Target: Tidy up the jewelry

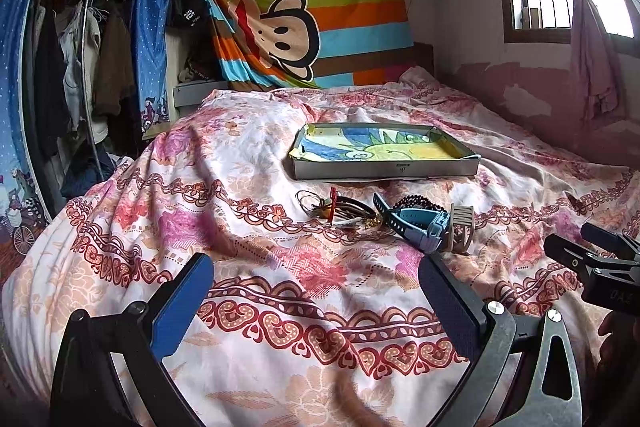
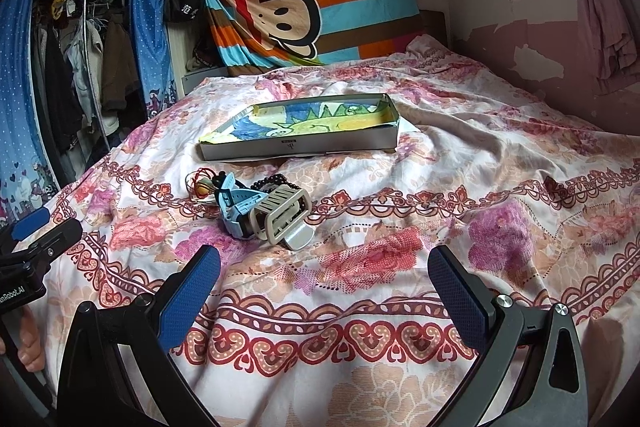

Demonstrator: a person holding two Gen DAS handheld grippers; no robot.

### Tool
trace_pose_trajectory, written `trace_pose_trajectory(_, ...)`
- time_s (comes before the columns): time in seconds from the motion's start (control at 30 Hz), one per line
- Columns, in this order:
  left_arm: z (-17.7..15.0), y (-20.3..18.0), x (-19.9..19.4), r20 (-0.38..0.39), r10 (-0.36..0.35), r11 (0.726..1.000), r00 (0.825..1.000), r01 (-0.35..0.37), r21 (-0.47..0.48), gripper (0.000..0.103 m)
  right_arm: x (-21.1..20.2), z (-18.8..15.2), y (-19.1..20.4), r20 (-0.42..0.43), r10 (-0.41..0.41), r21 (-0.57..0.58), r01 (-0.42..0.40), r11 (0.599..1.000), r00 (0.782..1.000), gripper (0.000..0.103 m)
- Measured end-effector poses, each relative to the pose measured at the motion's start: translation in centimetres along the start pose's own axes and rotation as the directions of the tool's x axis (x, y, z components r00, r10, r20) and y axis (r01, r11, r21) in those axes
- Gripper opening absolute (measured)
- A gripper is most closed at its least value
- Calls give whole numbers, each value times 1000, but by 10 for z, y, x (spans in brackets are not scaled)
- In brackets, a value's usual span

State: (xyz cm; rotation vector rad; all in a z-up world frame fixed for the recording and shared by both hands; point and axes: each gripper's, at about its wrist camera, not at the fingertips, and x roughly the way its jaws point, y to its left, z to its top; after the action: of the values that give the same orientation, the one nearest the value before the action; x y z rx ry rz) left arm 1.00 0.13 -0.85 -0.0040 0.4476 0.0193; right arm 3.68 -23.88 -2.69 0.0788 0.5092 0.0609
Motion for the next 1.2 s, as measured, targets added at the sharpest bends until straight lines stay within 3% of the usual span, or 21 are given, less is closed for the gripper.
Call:
trace_pose_trajectory(0.2,0,4,10,-63,-11,1000,998,10,-16,103,3,2,-7,-25,-17,5,17,1000,1000,102)
trace_pose_trajectory(0.37,5,11,26,-139,-92,994,986,83,-69,103,10,10,-22,-56,29,-9,-30,1000,998,102)
trace_pose_trajectory(0.47,10,11,39,-181,-154,986,971,139,-93,103,17,17,-29,-78,71,-34,-74,997,994,102)
trace_pose_trajectory(0.57,18,8,55,-216,-225,973,950,205,-110,103,33,23,-28,-165,113,-116,-133,984,980,102)
trace_pose_trajectory(0.7,28,-2,86,-268,-323,945,908,291,-153,103,56,29,-23,-238,136,-227,-191,955,962,102)
trace_pose_trajectory(0.9,34,-14,133,-341,-440,895,831,373,-247,87,88,33,-15,-301,219,-289,-307,907,928,102)
trace_pose_trajectory(1.1,29,-22,175,-395,-548,830,737,419,-369,66,109,31,3,-336,244,-351,-362,864,910,102)
trace_pose_trajectory(1.2,29,-25,189,-414,-563,819,716,415,-396,56,119,33,12,-337,244,-378,-369,849,909,102)
